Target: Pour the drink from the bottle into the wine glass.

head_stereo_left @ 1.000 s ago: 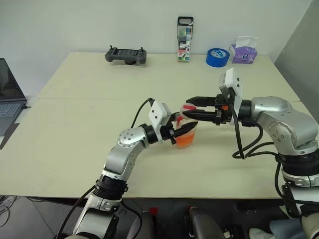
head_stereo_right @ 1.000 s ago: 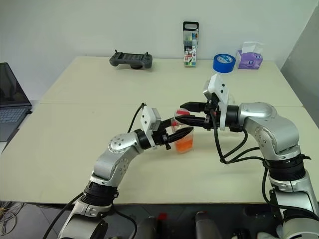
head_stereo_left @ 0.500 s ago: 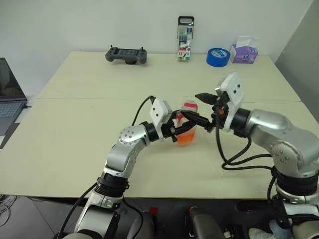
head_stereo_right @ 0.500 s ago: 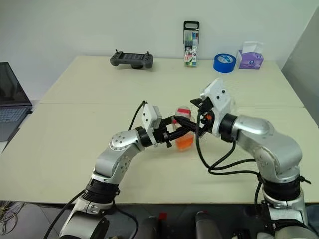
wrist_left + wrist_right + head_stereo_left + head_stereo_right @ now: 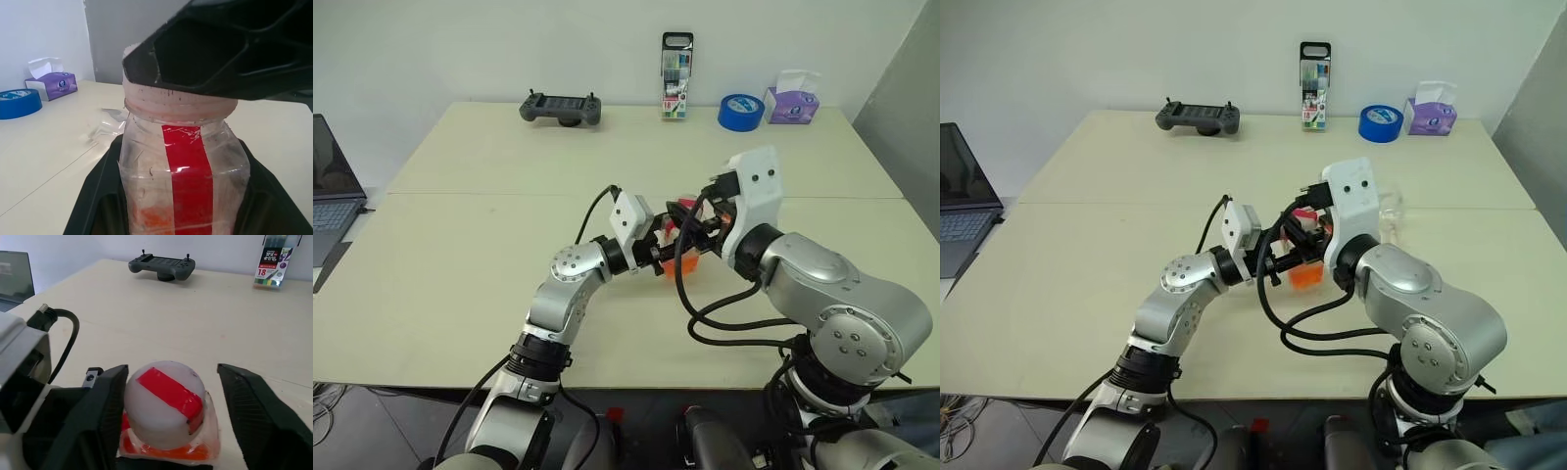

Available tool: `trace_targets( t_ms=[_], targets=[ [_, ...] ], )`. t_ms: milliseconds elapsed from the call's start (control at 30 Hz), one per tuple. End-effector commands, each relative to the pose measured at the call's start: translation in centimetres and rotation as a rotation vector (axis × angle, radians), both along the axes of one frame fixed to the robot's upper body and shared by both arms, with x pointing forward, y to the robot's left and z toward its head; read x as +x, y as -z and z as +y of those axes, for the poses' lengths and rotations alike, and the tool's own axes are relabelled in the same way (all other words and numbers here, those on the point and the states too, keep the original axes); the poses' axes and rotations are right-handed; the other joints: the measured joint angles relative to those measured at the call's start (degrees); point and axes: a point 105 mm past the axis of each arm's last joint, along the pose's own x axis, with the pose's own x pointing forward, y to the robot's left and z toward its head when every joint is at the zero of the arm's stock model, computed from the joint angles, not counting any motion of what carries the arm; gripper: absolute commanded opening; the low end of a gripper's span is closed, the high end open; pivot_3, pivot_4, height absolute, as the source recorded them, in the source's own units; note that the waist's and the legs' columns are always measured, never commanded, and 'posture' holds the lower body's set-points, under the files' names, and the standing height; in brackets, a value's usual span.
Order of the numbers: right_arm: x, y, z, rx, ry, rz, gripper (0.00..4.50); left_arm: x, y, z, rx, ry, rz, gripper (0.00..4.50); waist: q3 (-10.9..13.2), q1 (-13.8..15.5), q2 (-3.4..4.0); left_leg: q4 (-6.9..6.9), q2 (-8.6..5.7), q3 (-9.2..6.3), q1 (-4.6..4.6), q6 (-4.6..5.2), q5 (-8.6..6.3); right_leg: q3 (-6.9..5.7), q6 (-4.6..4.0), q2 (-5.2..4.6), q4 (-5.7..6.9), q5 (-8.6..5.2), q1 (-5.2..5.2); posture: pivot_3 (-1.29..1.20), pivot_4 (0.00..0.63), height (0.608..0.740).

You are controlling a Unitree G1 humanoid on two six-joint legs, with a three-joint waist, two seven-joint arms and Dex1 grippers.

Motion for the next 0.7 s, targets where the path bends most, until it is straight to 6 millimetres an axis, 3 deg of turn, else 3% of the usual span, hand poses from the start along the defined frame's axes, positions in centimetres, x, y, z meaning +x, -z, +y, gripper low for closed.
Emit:
trace_targets(
  t_ms=[33, 200, 300, 333, 367, 433, 567, 700],
  targets=[
    [0.5, -0.4, -2.4, 0.006, 0.138, -0.021, 1.91, -0.4, -1.7, 0.0, -0.027, 0.015, -0.076, 1.89, 0.0, 0.0, 0.00, 0.00, 0.00, 0.00, 0.00, 0.00, 0.00, 0.00, 0.00, 0.00, 0.00, 0.00, 0.00, 0.00, 0.150, 0.740],
    [0.6, 0.3, -2.9, -0.019, 0.139, 0.002, 1.83, -0.4, -1.6, 0.1, -0.025, 0.013, -0.074, 1.89, 0.0, -0.1, 0.00, -0.01, 0.00, 0.00, 0.00, 0.01, 0.00, -0.01, 0.00, 0.01, 0.00, 0.00, 0.00, 0.00, 0.150, 0.740],
    [0.8, 0.1, -2.4, -0.077, 0.036, 0.010, 1.83, -0.3, -1.7, 0.0, -0.027, 0.013, -0.072, 1.89, 0.0, -0.1, 0.00, 0.00, -0.02, 0.03, 0.00, 0.01, 0.00, 0.01, 0.00, 0.01, -0.01, 0.00, 0.00, 0.00, 0.150, 0.740],
    [0.6, 0.1, -1.7, -0.102, -0.055, 0.006, 1.83, -0.3, -1.7, -0.1, -0.028, 0.015, -0.072, 1.89, 0.0, -0.1, 0.00, 0.00, -0.02, 0.04, 0.00, 0.01, 0.00, 0.01, 0.01, 0.01, -0.02, -0.01, 0.01, 0.00, 0.150, 0.740],
    [-0.8, -0.9, 0.2, -0.114, -0.287, -0.082, 1.83, -0.4, -1.7, -0.3, -0.030, 0.020, -0.071, 1.89, 0.0, -0.1, 0.01, 0.01, -0.01, 0.04, 0.00, 0.02, 0.00, 0.01, 0.01, 0.02, -0.04, -0.01, 0.02, 0.00, 0.150, 0.740],
    [-2.4, -1.0, 1.1, -0.084, -0.588, -0.079, 1.83, -0.5, -1.8, -0.6, -0.035, 0.029, -0.070, 1.89, 0.0, 0.0, 0.00, 0.00, -0.05, 0.07, -0.01, 0.04, 0.00, -0.05, 0.03, 0.03, -0.13, -0.02, 0.05, 0.00, 0.150, 0.740],
    [-0.5, -0.7, -0.7, -0.216, -0.802, -0.063, 1.83, -0.7, -2.0, -0.9, -0.038, 0.038, -0.078, 1.87, 0.1, -0.1, 0.04, -0.02, -0.06, 0.36, 0.03, 0.07, -0.01, 0.03, 0.25, 0.05, -0.29, -0.14, 0.16, 0.00, 0.150, 0.740],
    [1.6, -1.4, -1.4, -0.280, -0.825, -0.107, 1.83, -0.6, -2.3, -0.7, -0.048, 0.018, -0.087, 1.87, 0.1, -0.3, 0.05, -0.01, 0.02, 0.40, 0.06, 0.07, -0.02, 0.05, 0.21, 0.16, -0.24, -0.12, 0.12, 0.00, 0.150, 0.740]
  ],
)
